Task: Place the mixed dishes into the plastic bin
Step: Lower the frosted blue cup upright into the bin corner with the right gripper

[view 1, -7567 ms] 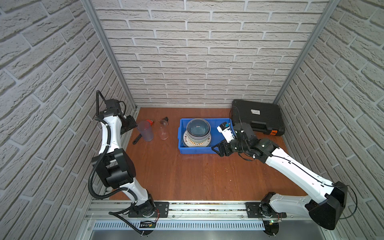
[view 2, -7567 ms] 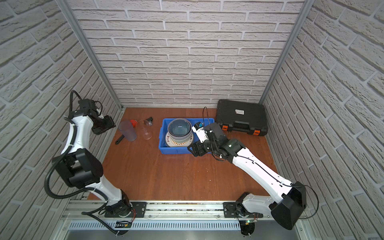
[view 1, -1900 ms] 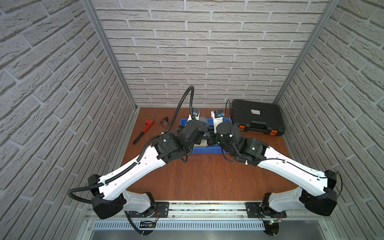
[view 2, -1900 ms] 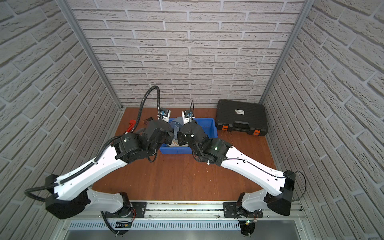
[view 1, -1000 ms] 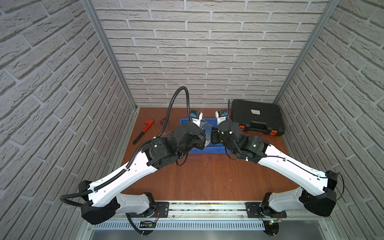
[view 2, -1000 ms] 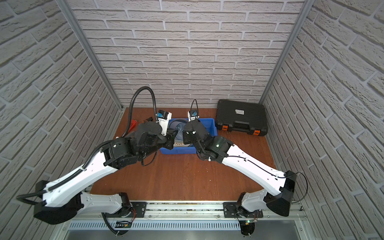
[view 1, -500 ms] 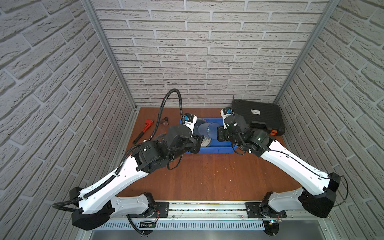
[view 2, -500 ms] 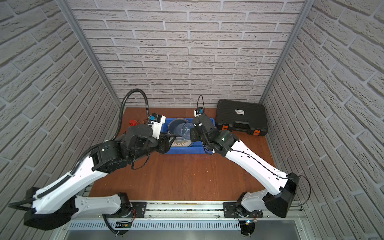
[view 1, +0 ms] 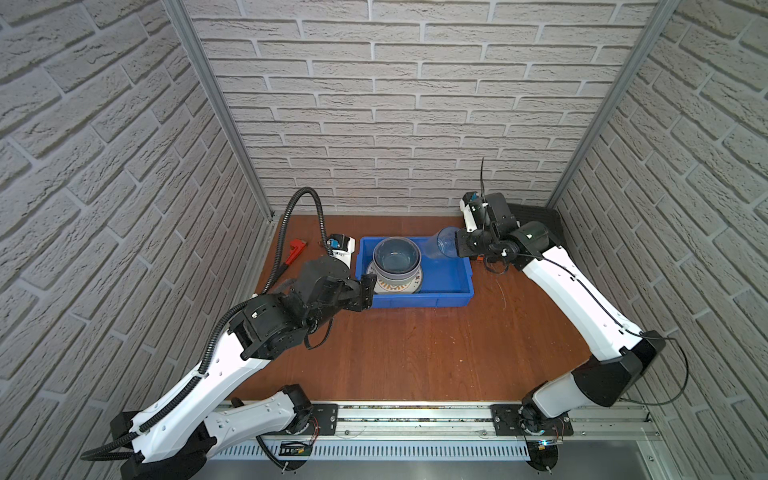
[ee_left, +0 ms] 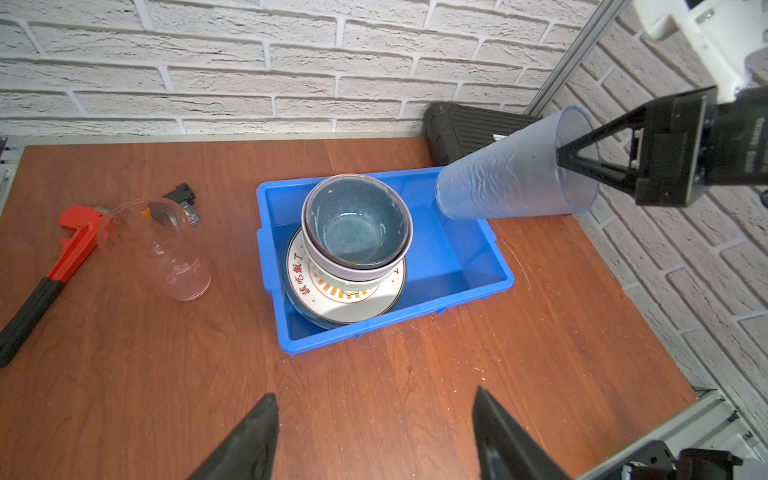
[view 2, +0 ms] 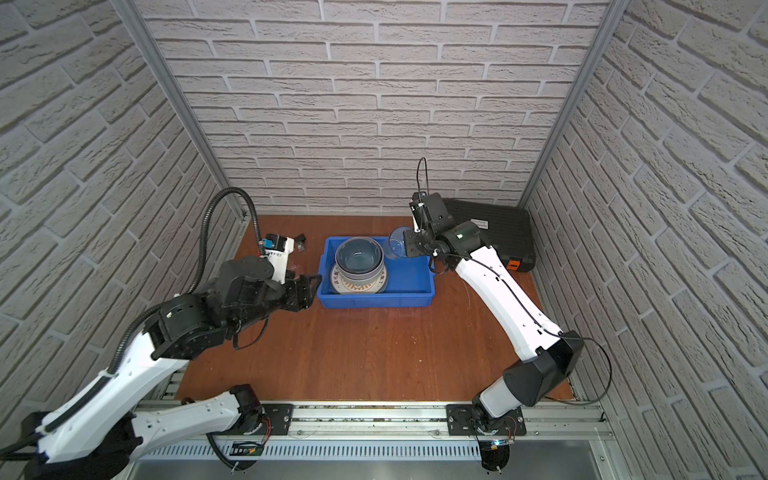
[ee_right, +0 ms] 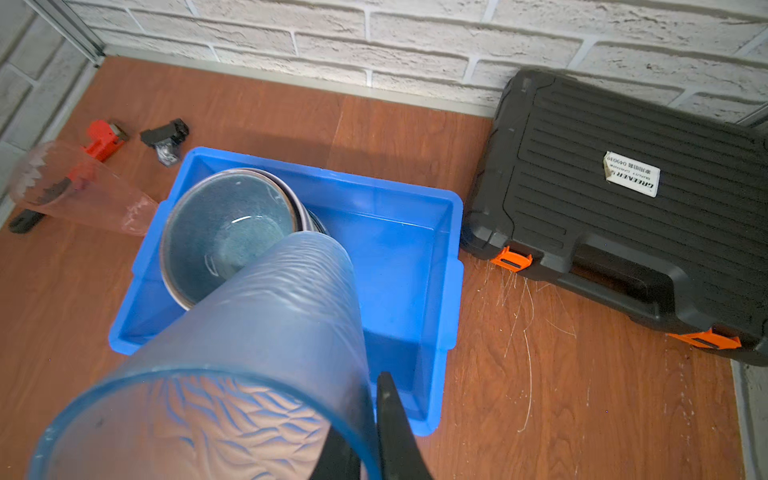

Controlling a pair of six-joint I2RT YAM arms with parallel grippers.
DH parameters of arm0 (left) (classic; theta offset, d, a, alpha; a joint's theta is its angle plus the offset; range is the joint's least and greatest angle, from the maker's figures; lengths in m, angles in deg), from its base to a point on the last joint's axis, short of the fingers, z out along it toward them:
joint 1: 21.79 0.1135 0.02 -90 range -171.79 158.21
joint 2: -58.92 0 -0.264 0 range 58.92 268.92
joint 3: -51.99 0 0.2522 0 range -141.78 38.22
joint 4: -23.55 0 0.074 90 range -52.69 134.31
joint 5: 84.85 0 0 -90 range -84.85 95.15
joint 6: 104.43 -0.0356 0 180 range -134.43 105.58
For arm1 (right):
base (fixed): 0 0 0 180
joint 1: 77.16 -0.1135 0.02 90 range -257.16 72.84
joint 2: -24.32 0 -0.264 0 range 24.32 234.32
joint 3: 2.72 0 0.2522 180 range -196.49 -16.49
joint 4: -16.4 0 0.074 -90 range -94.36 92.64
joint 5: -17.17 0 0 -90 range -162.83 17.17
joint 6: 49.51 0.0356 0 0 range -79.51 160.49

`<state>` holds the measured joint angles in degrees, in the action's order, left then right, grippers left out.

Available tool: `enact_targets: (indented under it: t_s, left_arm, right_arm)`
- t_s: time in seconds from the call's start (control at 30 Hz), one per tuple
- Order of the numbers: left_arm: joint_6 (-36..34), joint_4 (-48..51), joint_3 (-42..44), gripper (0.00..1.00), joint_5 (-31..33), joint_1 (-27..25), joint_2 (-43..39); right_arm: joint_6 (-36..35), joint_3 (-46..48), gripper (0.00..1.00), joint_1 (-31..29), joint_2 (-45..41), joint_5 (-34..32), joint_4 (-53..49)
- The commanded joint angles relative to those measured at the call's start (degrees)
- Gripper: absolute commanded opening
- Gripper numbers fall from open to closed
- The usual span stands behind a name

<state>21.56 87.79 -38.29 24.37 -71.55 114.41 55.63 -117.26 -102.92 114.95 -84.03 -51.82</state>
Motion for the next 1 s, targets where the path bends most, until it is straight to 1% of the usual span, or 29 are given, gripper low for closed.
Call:
enact_targets:
  t_s: [0.0,0.2,0.3,0.43,0.5,0.53,0.73,0.97]
  left_arm:
    - [0.79,2.23,1.21,0.72,1.12,0.99,-0.23]
    - [2.4,4.46,3.47,0.68,1.78,1.39,1.73]
    - [3.06,3.78,4.81,0.68,1.41,1.4,1.33]
    - [3.76,4.25,5.93,0.67,2.32,1.59,0.38]
    - [3.89,4.86,6.37,0.67,2.49,1.89,-0.08]
    - [3.95,5.17,6.53,0.67,2.54,2.07,-0.26]
    - [4.17,6.94,7.06,0.67,2.94,2.64,-0.99]
    - [4.55,8.31,7.56,0.67,3.12,2.87,-2.02]
  right_arm:
    - [-3.42,-3.24,0.06,1.68,3.7,1.66,-2.03]
    - [-4.52,-7.92,0.06,4.98,11.39,0.78,-2.54]
    - [-5.51,-11.63,0.06,6.26,15.57,0.81,-4.32]
    - [-6.16,-16.74,0.06,7.54,20.96,-1.68,-6.98]
    - [-6.34,-18.23,0.06,8.12,22.28,-2.15,-7.24]
    - [-6.39,-19.0,0.06,8.51,24.77,-1.91,-7.31]
    - [-6.37,-25.31,0.06,10.28,31.68,0.24,-10.27]
    - [-5.55,-27.99,0.06,11.55,35.86,0.41,-10.44]
